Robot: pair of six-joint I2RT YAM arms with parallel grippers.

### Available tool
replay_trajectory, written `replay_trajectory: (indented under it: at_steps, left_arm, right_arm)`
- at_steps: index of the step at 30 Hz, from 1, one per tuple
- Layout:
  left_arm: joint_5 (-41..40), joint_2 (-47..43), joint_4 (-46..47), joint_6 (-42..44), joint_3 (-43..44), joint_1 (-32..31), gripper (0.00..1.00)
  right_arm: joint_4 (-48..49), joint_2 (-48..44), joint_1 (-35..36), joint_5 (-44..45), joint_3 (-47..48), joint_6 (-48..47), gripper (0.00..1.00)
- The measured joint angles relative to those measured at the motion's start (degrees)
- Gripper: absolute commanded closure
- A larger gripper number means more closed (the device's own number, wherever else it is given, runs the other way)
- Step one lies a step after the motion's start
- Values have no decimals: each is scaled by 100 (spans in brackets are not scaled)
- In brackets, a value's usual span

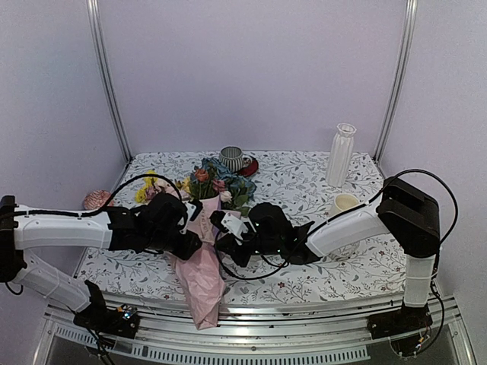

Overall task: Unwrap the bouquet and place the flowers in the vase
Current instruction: Untie the half-tied ribbon from the tied bouquet.

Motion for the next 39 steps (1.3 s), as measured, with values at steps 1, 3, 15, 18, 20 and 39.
replay_trajectory:
  at_steps: [1,3,15,18,20,39]
  left_arm:
    - [-98,20,-24,-20,0,0,90]
    - [-306,68,-96,-122,0,-9,98]
    - [-1375,-1062,-313,-767,-323,39,100]
    - [-1460,-1412,-304,-935,-529,83,100]
    - [-1469,-1604,-289,-1019,-680,96,100]
    - [-1412,-1950,-284,-1445,-1097,144,100]
  right_arm:
    - [-2,0,0,0,0,2,94]
    - [0,0,0,2,0,2,93]
    - [70,-125,0,623,-214,114,91]
    - [98,-210,0,1032,-297,179,88]
    - [131,-212,0,1241,-299,219,86]
    - [247,-420,0,835,-422,-96,74]
